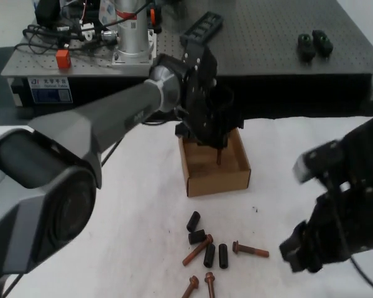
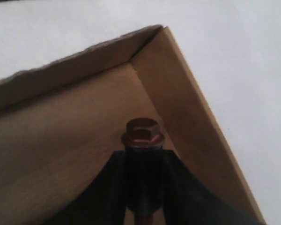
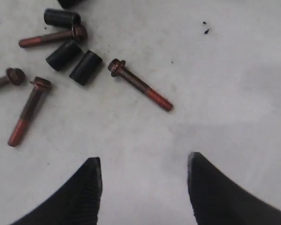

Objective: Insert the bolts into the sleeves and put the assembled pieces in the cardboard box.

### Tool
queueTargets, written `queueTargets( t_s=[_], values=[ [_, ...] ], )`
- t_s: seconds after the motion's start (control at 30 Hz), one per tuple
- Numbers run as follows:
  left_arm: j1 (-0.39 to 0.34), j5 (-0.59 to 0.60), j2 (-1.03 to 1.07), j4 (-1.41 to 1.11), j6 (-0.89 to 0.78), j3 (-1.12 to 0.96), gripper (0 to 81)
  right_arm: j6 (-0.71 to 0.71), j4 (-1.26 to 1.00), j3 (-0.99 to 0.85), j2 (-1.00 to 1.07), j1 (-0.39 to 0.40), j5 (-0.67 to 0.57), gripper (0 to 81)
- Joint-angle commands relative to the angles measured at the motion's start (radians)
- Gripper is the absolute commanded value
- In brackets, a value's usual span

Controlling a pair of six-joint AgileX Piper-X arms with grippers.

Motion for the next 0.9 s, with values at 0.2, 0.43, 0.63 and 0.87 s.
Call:
queueTargets(
  t_s=[0.2, 0.43, 0.63, 0.87],
  values=[
    [0.0, 0.062, -0.007, -0.023, -0.073, -0.024, 22.5, -0.139, -0.03, -0.174, 0.334, 0.059, 0.061, 39.8],
    [0.008, 0.251, -0.026, -0.023, -0.133, -0.024, 22.5, -0.213, 0.018, -0.302, 0.506, 0.111, 0.066, 35.3],
    [0.039, 0.224, -0.142, 0.0, -0.061, -0.024, 22.5, -0.237, 0.031, -0.348, 0.596, 0.145, 0.11, 35.3],
    [0.1, 0.032, -0.296, 0.261, 0.174, -0.021, 22.5, -0.235, -0.005, -0.352, 0.656, 0.149, 0.151, 21.6]
  ],
)
